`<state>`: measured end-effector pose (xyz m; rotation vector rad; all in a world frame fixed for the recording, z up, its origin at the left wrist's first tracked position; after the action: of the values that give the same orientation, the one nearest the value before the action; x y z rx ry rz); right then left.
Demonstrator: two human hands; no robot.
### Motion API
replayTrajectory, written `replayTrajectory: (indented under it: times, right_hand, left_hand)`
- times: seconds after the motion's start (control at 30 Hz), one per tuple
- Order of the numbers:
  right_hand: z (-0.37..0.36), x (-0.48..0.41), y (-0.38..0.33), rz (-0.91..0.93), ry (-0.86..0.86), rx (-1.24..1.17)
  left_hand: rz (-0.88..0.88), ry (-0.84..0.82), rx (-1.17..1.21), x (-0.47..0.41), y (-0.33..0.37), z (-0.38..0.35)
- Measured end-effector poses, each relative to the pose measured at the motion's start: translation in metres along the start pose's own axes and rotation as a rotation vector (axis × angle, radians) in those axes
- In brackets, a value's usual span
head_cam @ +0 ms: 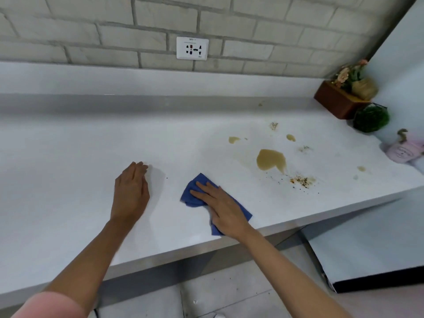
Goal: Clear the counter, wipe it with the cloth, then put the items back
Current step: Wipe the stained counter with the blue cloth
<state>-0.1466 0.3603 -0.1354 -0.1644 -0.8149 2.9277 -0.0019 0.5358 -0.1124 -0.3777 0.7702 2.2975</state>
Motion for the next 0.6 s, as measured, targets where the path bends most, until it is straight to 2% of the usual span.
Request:
replayTrajectory:
  times: [0.13, 0.23, 0.3, 0.37, 0.5, 0.6]
  right_hand:
    - [0.045, 0.004, 0.064, -0.178, 0.097, 0.149]
    - [0.049, -0.036, 0.076, -0.304, 0.077, 0.255]
    - [0.033, -0.06, 0.059, -0.266, 0.051, 0.254]
    - [0.01, -0.063, 0.03, -0.149, 0.016, 0.195]
    - [-0.007, -0.015, 0.009, 0.087, -0.065, 0.091]
    - [0.021, -0.007, 0.047, 0.045, -0.041, 0.107]
  left_hand:
    - [0.049, -0.017, -0.055, 0.001, -0.004, -0.005]
    - [0.126, -0.034, -0.068, 0.001, -0.008, -0.009]
    - [0.128, -0.033, -0.067, 0.0, -0.008, -0.011]
    - [0.129, -0.03, -0.068, -0.001, -0.009, -0.011]
    - [0.124, -0.029, -0.074, 0.001, -0.009, -0.01]
    - [0.126, -0.02, -0.064, 0.001, -0.01, -0.009]
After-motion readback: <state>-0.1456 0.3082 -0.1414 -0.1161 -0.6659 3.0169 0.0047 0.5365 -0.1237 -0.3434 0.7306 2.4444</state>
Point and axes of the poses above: each hand's wrist, its own x-axis away from the middle knuckle, its own z-axis out of the back of the hand, y = z × x, the point moved 6 cm from there along -x, towards the middle knuckle, and after that the axes turned 5 degrees about -z, right-handed, at the moved point
